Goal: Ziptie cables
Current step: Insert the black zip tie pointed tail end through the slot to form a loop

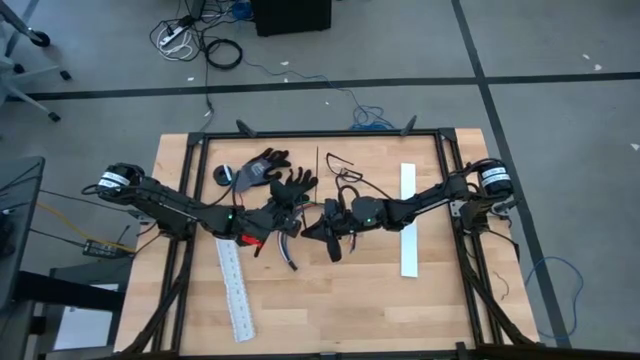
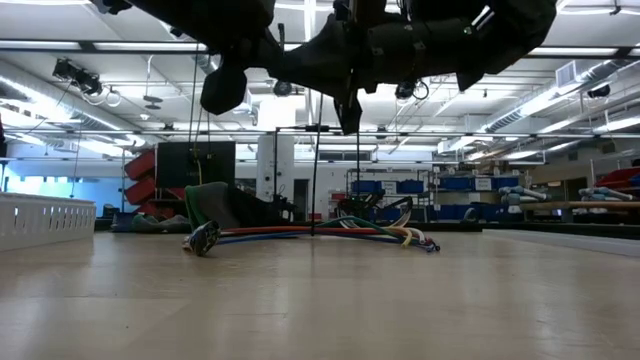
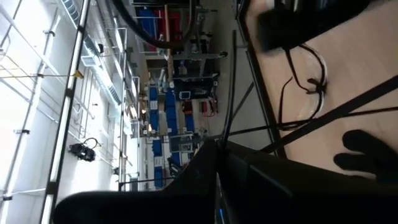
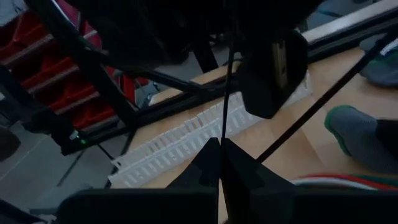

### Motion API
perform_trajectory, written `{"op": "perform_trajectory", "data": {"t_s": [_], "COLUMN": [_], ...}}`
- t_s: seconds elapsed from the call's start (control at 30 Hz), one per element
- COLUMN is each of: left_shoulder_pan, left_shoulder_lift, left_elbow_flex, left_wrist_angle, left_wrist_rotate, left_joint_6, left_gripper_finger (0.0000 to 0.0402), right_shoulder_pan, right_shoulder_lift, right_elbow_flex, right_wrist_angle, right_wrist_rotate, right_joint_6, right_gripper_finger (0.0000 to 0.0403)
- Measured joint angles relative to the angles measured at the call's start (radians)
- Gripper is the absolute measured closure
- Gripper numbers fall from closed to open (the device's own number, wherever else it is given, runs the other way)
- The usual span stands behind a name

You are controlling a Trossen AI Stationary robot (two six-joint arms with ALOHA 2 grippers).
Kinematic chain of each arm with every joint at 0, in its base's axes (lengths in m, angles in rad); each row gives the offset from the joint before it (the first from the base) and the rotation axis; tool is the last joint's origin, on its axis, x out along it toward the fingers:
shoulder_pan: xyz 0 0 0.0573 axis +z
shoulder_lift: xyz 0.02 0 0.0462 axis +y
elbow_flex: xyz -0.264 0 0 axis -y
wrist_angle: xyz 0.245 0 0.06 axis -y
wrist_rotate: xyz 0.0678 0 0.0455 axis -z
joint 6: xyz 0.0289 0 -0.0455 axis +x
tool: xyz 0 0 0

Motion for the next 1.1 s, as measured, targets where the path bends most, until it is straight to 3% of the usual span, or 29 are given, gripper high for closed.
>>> {"op": "perform_trajectory", "data": {"t_s": [1.1], "left_shoulder_pan": [-0.032], "left_shoulder_lift": [0.000], "left_elbow_flex": [0.000], "left_wrist_angle": [0.016], "left_wrist_rotate": [-0.022], "left_joint_6": [0.024], "left_gripper_finger": [0.0401], "right_shoulder_pan": [0.002], "right_shoulder_lift": [0.000], "right_elbow_flex": [-0.001], "right_wrist_angle": [0.033], "right_wrist_rotate": [-0.046], "right_joint_6": [-0.025], "right_gripper_finger": [0.0403]}}
